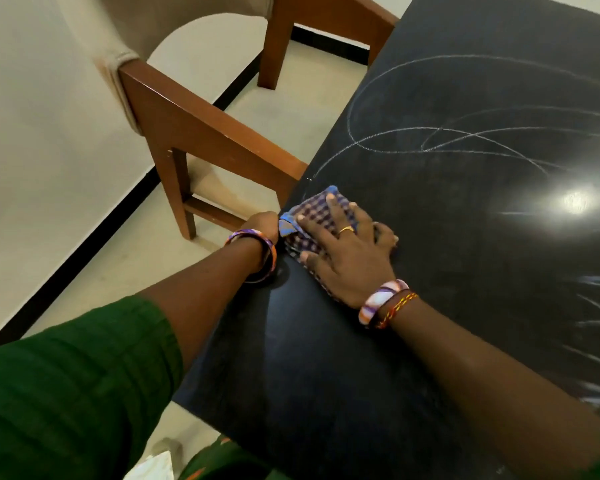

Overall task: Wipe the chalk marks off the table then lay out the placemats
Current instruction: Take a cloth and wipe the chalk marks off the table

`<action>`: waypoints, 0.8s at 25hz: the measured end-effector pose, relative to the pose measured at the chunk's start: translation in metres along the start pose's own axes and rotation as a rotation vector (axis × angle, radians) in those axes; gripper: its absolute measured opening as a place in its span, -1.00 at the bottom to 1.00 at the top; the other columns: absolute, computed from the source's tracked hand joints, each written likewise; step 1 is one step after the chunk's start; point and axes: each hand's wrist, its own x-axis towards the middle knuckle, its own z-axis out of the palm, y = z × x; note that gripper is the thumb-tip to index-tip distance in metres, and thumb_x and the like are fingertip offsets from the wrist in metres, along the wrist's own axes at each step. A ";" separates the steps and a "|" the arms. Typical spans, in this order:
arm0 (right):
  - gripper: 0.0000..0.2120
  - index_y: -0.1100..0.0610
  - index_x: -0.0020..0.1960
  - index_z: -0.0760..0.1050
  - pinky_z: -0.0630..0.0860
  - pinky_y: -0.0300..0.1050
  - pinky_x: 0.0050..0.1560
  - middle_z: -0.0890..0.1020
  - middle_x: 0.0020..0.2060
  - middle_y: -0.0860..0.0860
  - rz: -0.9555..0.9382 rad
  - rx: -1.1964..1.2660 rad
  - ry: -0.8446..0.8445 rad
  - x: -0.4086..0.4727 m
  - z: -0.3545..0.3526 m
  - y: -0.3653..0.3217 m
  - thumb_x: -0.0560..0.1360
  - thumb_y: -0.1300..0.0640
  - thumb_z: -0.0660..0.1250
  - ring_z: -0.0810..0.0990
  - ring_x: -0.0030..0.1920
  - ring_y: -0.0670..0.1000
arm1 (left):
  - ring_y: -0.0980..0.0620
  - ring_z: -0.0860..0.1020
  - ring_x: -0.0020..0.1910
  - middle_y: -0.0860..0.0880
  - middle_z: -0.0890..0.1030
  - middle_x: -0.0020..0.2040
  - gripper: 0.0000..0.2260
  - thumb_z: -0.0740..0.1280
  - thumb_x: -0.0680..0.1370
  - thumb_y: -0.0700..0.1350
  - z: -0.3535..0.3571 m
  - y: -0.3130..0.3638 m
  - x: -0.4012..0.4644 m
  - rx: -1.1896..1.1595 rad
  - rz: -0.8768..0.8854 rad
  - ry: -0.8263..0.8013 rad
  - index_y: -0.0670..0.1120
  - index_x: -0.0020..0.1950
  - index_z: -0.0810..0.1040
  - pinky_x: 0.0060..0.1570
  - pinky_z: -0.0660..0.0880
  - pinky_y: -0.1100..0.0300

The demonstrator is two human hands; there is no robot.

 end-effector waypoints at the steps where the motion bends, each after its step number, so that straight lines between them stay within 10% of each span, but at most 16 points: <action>1: -0.48 -0.32 0.44 0.03 0.00 0.24 0.37 -0.05 0.54 -0.02 -0.025 -0.011 -0.007 0.015 -0.002 0.006 0.49 -0.29 -0.07 -0.04 0.49 0.19 | -0.20 0.43 0.29 -0.31 0.45 0.30 -0.71 0.08 0.63 -0.25 -0.002 -0.001 -0.002 -0.033 -0.060 -0.036 -0.36 0.28 0.41 0.24 0.33 0.08; 7: -0.51 -0.22 0.49 0.01 -0.11 0.32 0.41 -0.11 0.54 0.01 0.289 0.062 -0.088 0.123 -0.031 0.041 0.58 -0.20 -0.02 -0.10 0.51 0.25 | -0.20 0.46 0.13 -0.31 0.48 0.22 -0.67 0.03 0.63 -0.22 -0.004 -0.007 -0.007 -0.017 0.034 -0.122 -0.35 0.27 0.41 0.12 0.35 0.04; 14: -0.52 -0.30 0.46 0.00 0.06 0.22 0.33 -0.09 0.54 -0.01 0.048 -0.049 -0.010 0.032 -0.008 -0.020 0.57 -0.21 0.00 -0.04 0.49 0.22 | -0.23 0.44 0.24 -0.29 0.47 0.28 -0.65 0.01 0.64 -0.16 -0.006 -0.006 0.000 0.135 0.095 -0.130 -0.33 0.24 0.44 0.13 0.37 0.05; 20: -0.51 -0.23 0.49 -0.01 -0.12 0.34 0.40 -0.12 0.54 0.01 0.355 0.098 -0.074 0.140 -0.028 0.017 0.59 -0.19 -0.03 -0.12 0.50 0.27 | -0.08 0.42 -0.11 -0.18 0.52 0.06 -0.75 0.04 0.62 -0.08 -0.009 0.005 0.005 0.458 0.658 0.178 -0.18 0.13 0.42 -0.18 0.30 0.10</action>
